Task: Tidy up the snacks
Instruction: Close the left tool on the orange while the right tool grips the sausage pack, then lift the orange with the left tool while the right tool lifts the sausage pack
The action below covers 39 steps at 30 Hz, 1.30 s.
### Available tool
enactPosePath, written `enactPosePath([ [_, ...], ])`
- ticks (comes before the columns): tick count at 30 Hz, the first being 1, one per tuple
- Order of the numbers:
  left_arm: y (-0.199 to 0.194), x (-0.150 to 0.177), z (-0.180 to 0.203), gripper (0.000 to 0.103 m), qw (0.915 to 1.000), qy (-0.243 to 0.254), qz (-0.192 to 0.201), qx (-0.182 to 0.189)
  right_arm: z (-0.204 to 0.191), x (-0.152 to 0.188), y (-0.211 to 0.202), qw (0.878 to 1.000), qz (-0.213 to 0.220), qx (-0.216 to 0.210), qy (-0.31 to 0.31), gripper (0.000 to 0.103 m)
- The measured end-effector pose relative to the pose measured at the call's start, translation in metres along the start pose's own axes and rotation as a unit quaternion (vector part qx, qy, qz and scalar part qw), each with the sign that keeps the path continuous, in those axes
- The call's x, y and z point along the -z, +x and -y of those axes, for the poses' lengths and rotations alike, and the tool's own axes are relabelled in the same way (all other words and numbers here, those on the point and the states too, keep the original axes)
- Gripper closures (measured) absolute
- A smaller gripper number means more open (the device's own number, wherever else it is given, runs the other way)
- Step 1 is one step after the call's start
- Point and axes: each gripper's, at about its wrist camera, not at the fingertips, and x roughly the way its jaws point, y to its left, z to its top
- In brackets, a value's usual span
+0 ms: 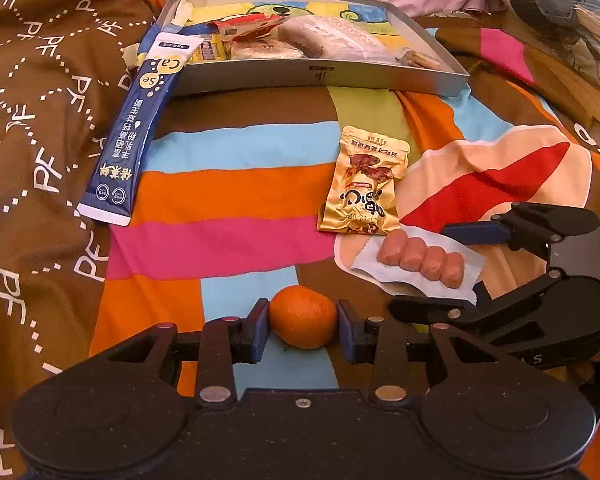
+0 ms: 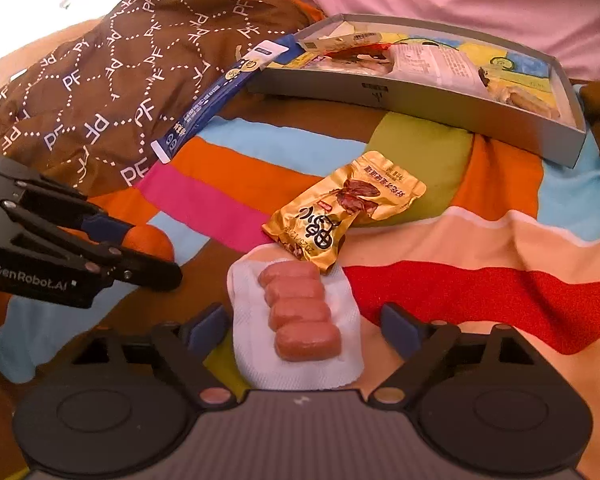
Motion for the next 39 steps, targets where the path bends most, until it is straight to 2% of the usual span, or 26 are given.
enactPosePath([
  [3, 0.000, 0.000, 0.000, 0.066, 1.0000, -0.001, 0.000, -0.001, -0.002, 0.002, -0.002, 1.000, 0.002, 0.002, 0.001, 0.020],
  [7, -0.001, 0.001, 0.000, 0.066, 1.0000, 0.000, 0.001, -0.001, -0.006, 0.003, -0.008, 1.000, 0.008, 0.004, 0.003, 0.040],
  [19, -0.017, 0.009, 0.007, 0.066, 0.9998, -0.006, 0.007, -0.015, -0.039, 0.013, -0.030, 0.998, -0.012, 0.055, -0.011, 0.042],
  [25, -0.025, 0.013, 0.012, 0.066, 0.9998, -0.006, 0.012, -0.011, -0.054, 0.024, -0.048, 0.998, -0.013, 0.053, -0.008, 0.042],
  [29, -0.027, 0.016, 0.013, 0.066, 0.9999, -0.004, 0.011, -0.010, -0.062, 0.027, -0.046, 0.998, -0.019, 0.052, -0.030, 0.036],
  [33, -0.030, 0.017, 0.012, 0.066, 0.9999, -0.006, 0.012, -0.009, -0.054, 0.027, -0.041, 0.999, -0.032, 0.031, -0.009, 0.033],
  [39, -0.033, 0.020, 0.014, 0.066, 0.9999, 0.001, 0.010, -0.004, -0.070, 0.031, -0.045, 0.997, -0.030, 0.059, -0.046, 0.042],
])
